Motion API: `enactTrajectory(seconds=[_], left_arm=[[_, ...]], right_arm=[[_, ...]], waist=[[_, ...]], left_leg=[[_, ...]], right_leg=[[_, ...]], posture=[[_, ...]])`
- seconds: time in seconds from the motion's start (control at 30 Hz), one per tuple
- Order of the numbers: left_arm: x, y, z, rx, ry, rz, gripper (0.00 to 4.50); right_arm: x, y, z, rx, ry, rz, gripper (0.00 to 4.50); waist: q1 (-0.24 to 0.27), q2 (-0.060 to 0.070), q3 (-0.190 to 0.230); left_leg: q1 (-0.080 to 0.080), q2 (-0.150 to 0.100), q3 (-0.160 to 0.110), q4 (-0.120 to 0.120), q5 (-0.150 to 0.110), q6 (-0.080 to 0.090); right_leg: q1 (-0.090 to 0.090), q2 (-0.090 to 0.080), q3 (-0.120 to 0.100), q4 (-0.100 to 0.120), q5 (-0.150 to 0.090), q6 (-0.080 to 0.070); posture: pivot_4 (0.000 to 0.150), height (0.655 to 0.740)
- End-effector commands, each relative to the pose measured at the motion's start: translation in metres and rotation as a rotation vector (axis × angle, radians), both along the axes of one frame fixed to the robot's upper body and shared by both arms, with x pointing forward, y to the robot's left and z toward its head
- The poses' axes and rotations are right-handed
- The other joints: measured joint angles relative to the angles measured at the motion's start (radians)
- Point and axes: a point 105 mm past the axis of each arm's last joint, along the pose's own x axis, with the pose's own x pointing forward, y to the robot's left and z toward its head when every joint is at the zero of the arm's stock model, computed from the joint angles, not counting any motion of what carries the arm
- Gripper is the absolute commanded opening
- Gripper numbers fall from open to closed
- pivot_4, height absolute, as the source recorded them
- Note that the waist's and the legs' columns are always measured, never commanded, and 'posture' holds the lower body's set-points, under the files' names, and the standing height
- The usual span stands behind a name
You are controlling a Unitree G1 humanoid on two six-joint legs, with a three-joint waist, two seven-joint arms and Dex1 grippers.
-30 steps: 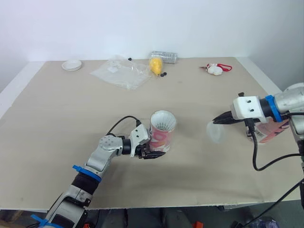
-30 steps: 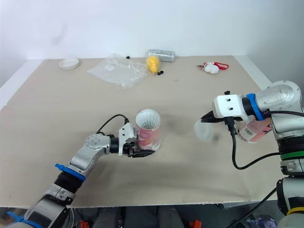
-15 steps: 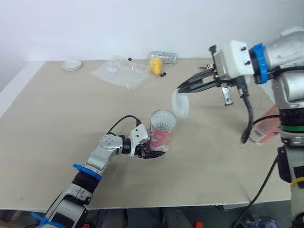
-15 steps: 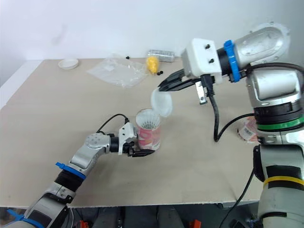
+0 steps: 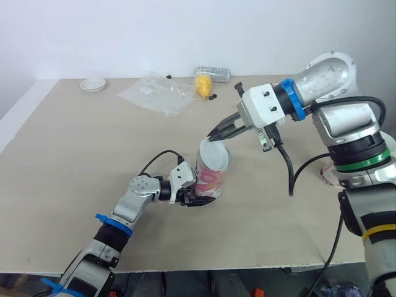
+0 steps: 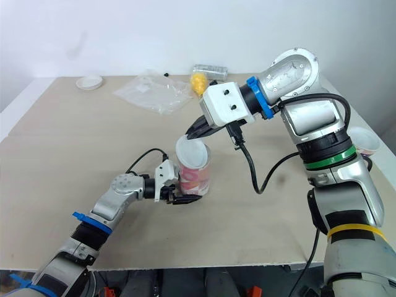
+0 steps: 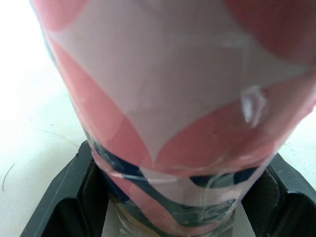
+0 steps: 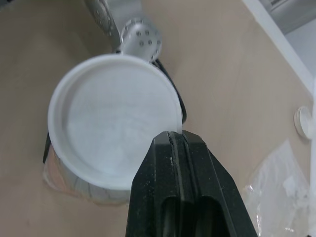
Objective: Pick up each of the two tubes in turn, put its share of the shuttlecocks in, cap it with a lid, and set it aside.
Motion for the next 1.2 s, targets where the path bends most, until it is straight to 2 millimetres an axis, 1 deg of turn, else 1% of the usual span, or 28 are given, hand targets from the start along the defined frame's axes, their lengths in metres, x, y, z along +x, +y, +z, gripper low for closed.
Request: enactTrajectory(seconds=[0.03, 0.4, 0.6, 0.7, 0.83, 1.07, 1.2], left_arm=[[0.0, 0.017, -0.03, 0.088, 0.088, 0.066, 3.27], [0.002, 0.016, -0.029, 0.084, 0.096, 0.069, 3.27], [0.002, 0.017, -0.03, 0.084, 0.1, 0.076, 3.27], [0.002, 0.018, -0.03, 0.085, 0.102, 0.079, 3.27], [0.002, 0.02, -0.031, 0.086, 0.106, 0.085, 3.27], [0.003, 0.018, -0.03, 0.082, 0.108, 0.085, 3.27], [0.004, 0.019, -0.03, 0.081, 0.11, 0.087, 3.27]], right_arm=[[-0.004, -0.002, 0.013, -0.034, -0.063, 0.039, 0.06], [0.001, -0.002, 0.003, -0.097, -0.093, 0.058, 0.06], [0.002, 0.003, -0.001, -0.108, -0.097, 0.074, 0.06], [0.002, 0.004, -0.001, -0.123, -0.111, 0.08, 0.06], [0.001, 0.007, 0.006, -0.125, -0.128, 0.088, 0.06], [0.002, 0.006, 0.004, -0.175, -0.166, 0.099, 0.06], [0.001, 0.006, 0.002, -0.18, -0.159, 0.109, 0.06]], waist=[[0.0, 0.0, 0.0], [-0.001, 0.0, 0.0], [-0.001, 0.0, 0.0], [-0.001, 0.0, 0.0], [-0.001, 0.0, 0.0], [-0.001, 0.0, 0.0], [-0.001, 0.0, 0.0]], left_leg=[[0.0, 0.0, 0.0, 0.0, 0.0, 0.0], [0.0, 0.0, 0.0, 0.0, 0.0, 0.0], [0.0, 0.0, 0.0, 0.0, 0.0, 0.0], [0.0, 0.0, 0.0, 0.0, 0.0, 0.0], [0.0, 0.0, 0.0, 0.0, 0.0, 0.0], [0.0, 0.0, 0.0, 0.0, 0.0, 0.0], [0.0, 0.0, 0.0, 0.0, 0.0, 0.0]], right_leg=[[0.0, 0.0, 0.0, 0.0, 0.0, 0.0], [0.0, 0.0, 0.0, 0.0, 0.0, 0.0], [0.0, 0.0, 0.0, 0.0, 0.0, 0.0], [0.0, 0.0, 0.0, 0.0, 0.0, 0.0], [-0.001, 0.0, 0.0, 0.0, 0.0, -0.001], [-0.001, 0.0, 0.0, 0.0, 0.0, -0.001], [-0.001, 0.0, 0.0, 0.0, 0.0, -0.001]], posture=[[0.15, 0.74], [0.15, 0.74], [0.15, 0.74], [0.15, 0.74], [0.15, 0.74], [0.15, 0.74], [0.15, 0.74]])
